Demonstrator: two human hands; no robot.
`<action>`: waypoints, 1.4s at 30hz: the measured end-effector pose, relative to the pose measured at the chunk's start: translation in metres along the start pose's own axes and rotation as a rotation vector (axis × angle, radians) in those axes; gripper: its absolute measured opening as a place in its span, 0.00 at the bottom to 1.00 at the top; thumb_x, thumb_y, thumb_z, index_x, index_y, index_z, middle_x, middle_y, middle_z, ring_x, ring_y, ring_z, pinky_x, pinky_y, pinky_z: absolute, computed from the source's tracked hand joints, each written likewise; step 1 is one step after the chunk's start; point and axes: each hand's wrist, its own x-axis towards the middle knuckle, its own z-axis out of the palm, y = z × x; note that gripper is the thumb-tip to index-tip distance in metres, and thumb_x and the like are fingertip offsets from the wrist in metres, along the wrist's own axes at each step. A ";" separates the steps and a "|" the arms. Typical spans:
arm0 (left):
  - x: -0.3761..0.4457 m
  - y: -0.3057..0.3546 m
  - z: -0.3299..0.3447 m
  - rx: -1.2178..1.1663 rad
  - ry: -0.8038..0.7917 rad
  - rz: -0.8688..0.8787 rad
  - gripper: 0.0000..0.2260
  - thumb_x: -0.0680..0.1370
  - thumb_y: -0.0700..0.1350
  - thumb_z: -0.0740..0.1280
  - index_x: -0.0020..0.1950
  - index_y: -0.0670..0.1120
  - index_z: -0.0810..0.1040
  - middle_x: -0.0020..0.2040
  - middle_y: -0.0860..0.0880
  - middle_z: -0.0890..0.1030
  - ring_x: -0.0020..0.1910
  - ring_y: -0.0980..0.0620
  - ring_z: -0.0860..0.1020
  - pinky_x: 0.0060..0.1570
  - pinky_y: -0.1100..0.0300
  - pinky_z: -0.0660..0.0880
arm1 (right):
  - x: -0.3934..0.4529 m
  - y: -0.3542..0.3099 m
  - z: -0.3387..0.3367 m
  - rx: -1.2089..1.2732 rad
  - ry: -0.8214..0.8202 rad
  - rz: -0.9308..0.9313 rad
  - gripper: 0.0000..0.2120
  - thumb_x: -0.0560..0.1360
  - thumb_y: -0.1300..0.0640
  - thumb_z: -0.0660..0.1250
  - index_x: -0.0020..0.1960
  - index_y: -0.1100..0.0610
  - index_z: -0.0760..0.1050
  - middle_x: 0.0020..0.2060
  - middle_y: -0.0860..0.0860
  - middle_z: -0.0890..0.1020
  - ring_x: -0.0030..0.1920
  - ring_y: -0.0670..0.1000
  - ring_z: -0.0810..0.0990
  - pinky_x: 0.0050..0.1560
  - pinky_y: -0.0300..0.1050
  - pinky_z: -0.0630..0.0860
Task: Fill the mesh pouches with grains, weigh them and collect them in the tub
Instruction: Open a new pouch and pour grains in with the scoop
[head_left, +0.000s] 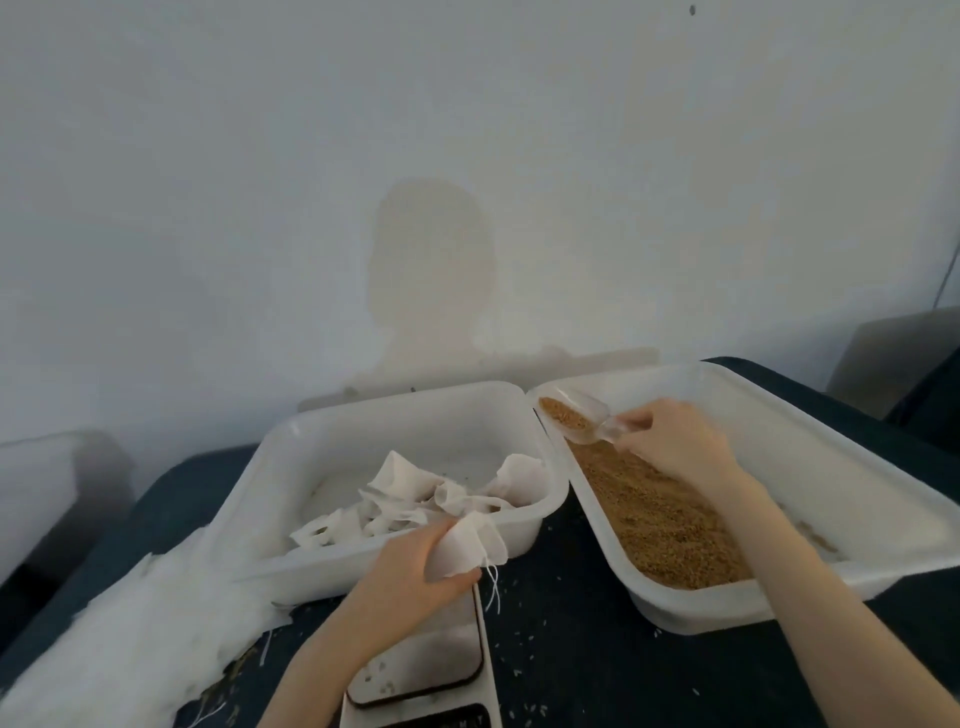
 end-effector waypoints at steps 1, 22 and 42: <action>-0.001 -0.003 -0.005 0.003 0.017 -0.015 0.20 0.75 0.56 0.67 0.64 0.64 0.64 0.57 0.62 0.72 0.54 0.64 0.72 0.50 0.70 0.67 | -0.002 -0.006 -0.002 0.033 -0.025 -0.036 0.10 0.69 0.43 0.69 0.49 0.41 0.81 0.26 0.43 0.80 0.24 0.41 0.72 0.29 0.37 0.69; -0.032 -0.052 -0.046 0.112 0.186 -0.103 0.15 0.73 0.60 0.66 0.57 0.58 0.69 0.50 0.60 0.76 0.47 0.63 0.75 0.47 0.64 0.73 | -0.035 -0.072 0.000 0.151 -0.651 -0.412 0.15 0.65 0.56 0.75 0.44 0.36 0.82 0.39 0.31 0.80 0.36 0.29 0.73 0.37 0.21 0.66; -0.023 -0.031 -0.005 0.036 0.178 -0.093 0.33 0.68 0.67 0.66 0.69 0.57 0.63 0.50 0.64 0.71 0.49 0.63 0.73 0.47 0.67 0.71 | -0.051 -0.112 0.001 -0.405 -0.279 -0.655 0.20 0.73 0.57 0.65 0.63 0.41 0.76 0.57 0.40 0.81 0.57 0.44 0.77 0.60 0.39 0.66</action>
